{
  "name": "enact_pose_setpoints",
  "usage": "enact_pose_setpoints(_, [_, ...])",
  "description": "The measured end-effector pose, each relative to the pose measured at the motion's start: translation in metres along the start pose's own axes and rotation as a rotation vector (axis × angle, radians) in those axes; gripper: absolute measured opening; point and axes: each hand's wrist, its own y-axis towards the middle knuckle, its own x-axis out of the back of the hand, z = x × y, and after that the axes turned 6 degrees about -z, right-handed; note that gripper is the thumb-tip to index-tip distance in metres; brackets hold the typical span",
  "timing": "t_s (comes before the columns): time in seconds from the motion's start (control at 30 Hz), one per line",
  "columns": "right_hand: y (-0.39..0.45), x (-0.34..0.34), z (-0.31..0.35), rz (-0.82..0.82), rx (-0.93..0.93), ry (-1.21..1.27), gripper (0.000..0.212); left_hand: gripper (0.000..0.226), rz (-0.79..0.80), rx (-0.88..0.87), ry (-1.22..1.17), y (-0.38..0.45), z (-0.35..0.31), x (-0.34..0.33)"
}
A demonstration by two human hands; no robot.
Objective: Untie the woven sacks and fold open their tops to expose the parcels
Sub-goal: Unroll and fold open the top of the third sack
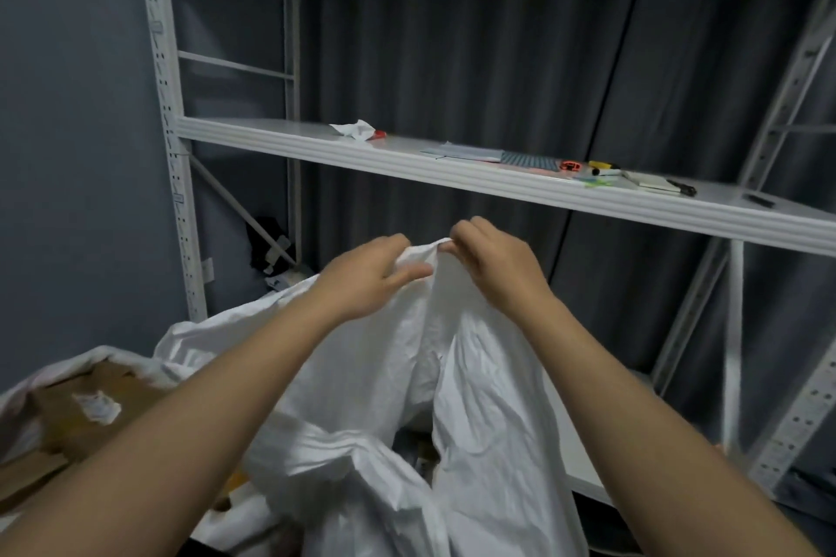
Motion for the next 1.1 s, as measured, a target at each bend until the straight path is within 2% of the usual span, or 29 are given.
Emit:
enact_pose_setpoints(0.07, [-0.004, -0.002, 0.002, 0.043, -0.124, 0.071, 0.042, 0.037, -0.105, -0.059, 0.107, 0.007, -0.005, -0.007])
enact_pose_setpoints(0.13, [-0.017, -0.003, -0.001, 0.106, -0.324, 0.12, 0.034, 0.035, -0.175, 0.002, 0.156, 0.015, 0.001, -0.009])
enact_pose_setpoints(0.23, [-0.043, -0.001, -0.006, 0.461, -0.571, 0.212, 0.025, 0.037, -0.234, 0.127, 0.168, 0.023, 0.021, -0.008])
enact_pose_setpoints(0.3, [-0.042, 0.009, -0.013, 0.613, -0.612, 0.224, 0.028, 0.037, -0.255, 0.148, 0.205, 0.026, 0.03, -0.007])
enact_pose_setpoints(0.33, [-0.031, 0.014, -0.021, 0.596, -0.589, 0.148, 0.028, 0.037, -0.254, 0.146, 0.212, 0.027, 0.031, -0.006])
enact_pose_setpoints(0.37, [-0.018, 0.021, -0.029, 0.507, -0.546, 0.015, 0.025, 0.037, -0.248, 0.139, 0.206, 0.028, 0.031, -0.005])
enact_pose_setpoints(0.43, [0.013, 0.034, -0.04, 0.205, -0.453, -0.208, 0.015, 0.036, -0.224, 0.129, 0.184, 0.03, 0.028, -0.005])
enact_pose_setpoints(0.5, [0.037, 0.039, -0.043, -0.041, -0.45, -0.172, 0.016, 0.036, -0.175, 0.122, 0.197, 0.032, 0.025, -0.004])
enact_pose_setpoints(0.53, [0.043, 0.036, -0.042, -0.085, -0.486, -0.103, 0.018, 0.038, -0.138, 0.13, 0.217, 0.033, 0.022, -0.004])
enact_pose_setpoints(0.67, [0.046, 0.016, -0.04, -0.014, -0.586, 0.156, 0.018, 0.043, -0.015, 0.107, 0.202, 0.03, 0.006, -0.012])
enact_pose_setpoints(0.77, [0.045, 0.027, -0.035, -0.018, -0.603, 0.222, 0.022, 0.034, -0.097, 0.041, 0.101, 0.033, -0.004, -0.014])
enact_pose_setpoints(0.83, [0.041, 0.042, -0.034, 0.004, -0.497, 0.058, 0.019, 0.034, -0.158, 0.065, 0.074, 0.041, 0.001, -0.006])
enact_pose_setpoints(0.9, [0.034, 0.054, -0.034, 0.085, -0.247, -0.107, 0.017, 0.035, -0.155, 0.111, 0.033, 0.048, 0.011, 0.006])
enact_pose_setpoints(0.97, [0.029, 0.057, -0.039, 0.169, -0.103, -0.127, 0.019, 0.039, -0.115, 0.093, 0.005, 0.048, 0.019, 0.013])
enact_pose_setpoints(1.0, [0.029, 0.057, -0.042, 0.193, -0.132, -0.07, 0.023, 0.043, -0.093, 0.074, -0.013, 0.047, 0.02, 0.015])
enact_pose_setpoints(1.07, [0.032, 0.062, -0.048, 0.216, -0.325, 0.14, 0.033, 0.053, -0.063, 0.057, -0.057, 0.044, 0.018, 0.017])
enact_pose_setpoints(1.1, [0.034, 0.063, -0.049, 0.24, -0.398, 0.162, 0.037, 0.056, -0.049, 0.061, -0.076, 0.043, 0.017, 0.017])
